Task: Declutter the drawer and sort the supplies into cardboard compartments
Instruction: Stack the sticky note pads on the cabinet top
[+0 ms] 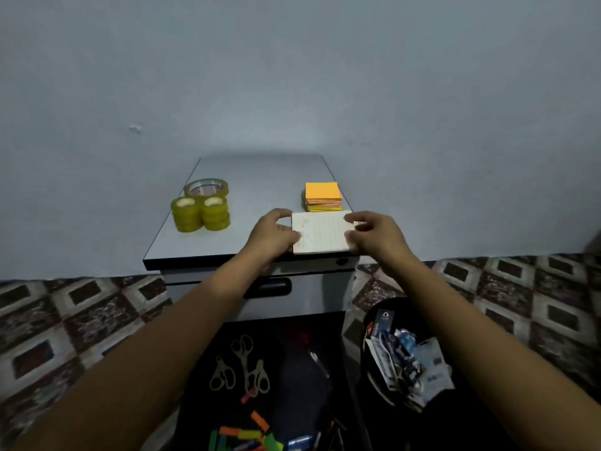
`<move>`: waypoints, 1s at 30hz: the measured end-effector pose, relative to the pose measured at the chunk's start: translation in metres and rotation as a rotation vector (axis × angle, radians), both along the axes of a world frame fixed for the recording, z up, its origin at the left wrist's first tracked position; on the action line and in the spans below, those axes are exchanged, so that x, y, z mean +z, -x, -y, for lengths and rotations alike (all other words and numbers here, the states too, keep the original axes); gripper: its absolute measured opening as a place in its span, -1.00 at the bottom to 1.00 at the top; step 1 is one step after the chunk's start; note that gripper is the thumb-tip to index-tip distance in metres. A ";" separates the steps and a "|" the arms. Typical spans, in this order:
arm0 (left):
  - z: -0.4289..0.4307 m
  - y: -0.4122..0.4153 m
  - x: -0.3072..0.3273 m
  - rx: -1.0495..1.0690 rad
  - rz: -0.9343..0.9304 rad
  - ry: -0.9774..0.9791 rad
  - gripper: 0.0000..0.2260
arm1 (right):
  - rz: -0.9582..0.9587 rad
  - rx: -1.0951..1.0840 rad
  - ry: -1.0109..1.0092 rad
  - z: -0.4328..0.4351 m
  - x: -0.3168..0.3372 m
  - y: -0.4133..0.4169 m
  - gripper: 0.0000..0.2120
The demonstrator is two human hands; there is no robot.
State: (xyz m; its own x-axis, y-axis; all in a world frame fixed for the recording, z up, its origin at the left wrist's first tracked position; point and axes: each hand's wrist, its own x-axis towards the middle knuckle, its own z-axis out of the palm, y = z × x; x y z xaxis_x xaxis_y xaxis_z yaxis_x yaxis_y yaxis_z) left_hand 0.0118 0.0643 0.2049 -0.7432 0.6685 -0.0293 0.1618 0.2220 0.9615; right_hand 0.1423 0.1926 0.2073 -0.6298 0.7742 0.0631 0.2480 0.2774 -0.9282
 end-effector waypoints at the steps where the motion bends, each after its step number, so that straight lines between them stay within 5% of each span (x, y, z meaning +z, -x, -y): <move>1: -0.009 0.002 0.002 0.005 -0.026 0.006 -0.53 | 0.017 -0.011 -0.034 -0.009 0.003 0.005 -0.69; 14: -0.067 0.026 -0.011 0.055 -0.415 0.314 -0.70 | 0.312 -0.033 -0.286 -0.048 -0.005 0.041 -0.69; 24: -0.078 0.033 -0.017 0.166 0.115 0.152 -0.87 | 0.368 -0.063 -0.238 -0.054 -0.004 0.039 -0.75; 30: -0.081 0.032 -0.015 0.156 0.219 0.141 -0.87 | 0.368 -0.052 -0.187 -0.052 -0.002 0.039 -0.75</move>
State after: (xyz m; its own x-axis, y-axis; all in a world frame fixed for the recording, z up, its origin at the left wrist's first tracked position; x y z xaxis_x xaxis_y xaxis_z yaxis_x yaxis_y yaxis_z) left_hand -0.0200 0.1450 0.1899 -0.8021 0.5247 -0.2850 -0.0929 0.3618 0.9276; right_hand 0.1034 0.2443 0.2054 -0.5968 0.8022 -0.0164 0.5717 0.4107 -0.7103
